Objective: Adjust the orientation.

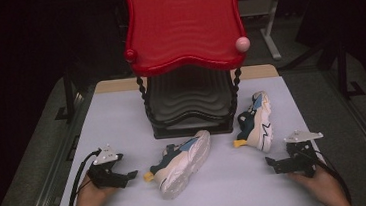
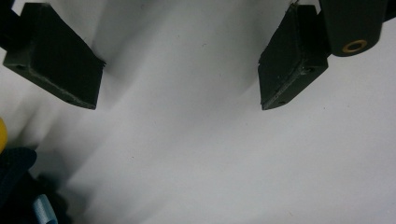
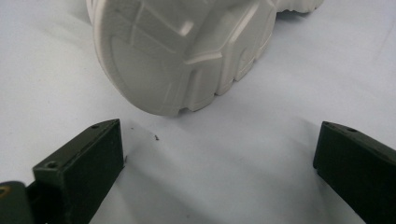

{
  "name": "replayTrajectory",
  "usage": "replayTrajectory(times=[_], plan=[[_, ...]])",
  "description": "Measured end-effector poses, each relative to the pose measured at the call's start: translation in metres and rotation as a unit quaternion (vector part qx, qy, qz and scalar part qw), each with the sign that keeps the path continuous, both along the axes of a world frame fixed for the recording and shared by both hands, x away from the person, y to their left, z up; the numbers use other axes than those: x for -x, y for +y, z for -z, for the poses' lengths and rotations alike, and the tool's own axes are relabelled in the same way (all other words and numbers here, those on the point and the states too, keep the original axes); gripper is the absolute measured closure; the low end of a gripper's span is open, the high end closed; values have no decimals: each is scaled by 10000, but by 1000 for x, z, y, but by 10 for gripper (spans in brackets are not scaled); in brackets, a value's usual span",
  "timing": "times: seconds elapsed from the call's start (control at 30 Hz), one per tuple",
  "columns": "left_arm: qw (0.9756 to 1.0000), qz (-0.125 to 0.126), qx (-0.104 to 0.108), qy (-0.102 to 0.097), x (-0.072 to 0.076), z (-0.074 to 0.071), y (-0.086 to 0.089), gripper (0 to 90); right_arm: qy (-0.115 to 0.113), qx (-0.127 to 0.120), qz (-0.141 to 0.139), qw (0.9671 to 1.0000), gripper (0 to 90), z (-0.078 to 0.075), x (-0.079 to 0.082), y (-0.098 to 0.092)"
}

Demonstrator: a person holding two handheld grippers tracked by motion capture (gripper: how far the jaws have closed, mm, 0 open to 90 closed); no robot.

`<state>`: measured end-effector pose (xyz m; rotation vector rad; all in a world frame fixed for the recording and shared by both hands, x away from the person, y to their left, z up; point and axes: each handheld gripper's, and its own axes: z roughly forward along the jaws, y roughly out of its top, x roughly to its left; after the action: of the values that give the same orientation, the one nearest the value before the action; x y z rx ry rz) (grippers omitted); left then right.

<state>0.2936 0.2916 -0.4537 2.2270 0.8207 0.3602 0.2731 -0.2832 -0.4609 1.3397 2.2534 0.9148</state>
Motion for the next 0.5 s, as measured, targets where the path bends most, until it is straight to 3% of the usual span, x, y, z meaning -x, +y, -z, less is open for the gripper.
replayTrajectory(times=[0.37,0.4,0.47,0.5], plan=[[10000,-31,1,8,0,0,0,142,-7,6,4,10000,11,0,0,0],[10000,-60,-7,21,1,-2,0,177,-7,6,8,10000,11,0,0,0],[10000,-77,31,3,2,-5,2,344,-10,3,13,10000,11,0,0,0],[10000,-31,55,-59,3,-8,2,344,-11,4,15,10000,11,0,0,0]])
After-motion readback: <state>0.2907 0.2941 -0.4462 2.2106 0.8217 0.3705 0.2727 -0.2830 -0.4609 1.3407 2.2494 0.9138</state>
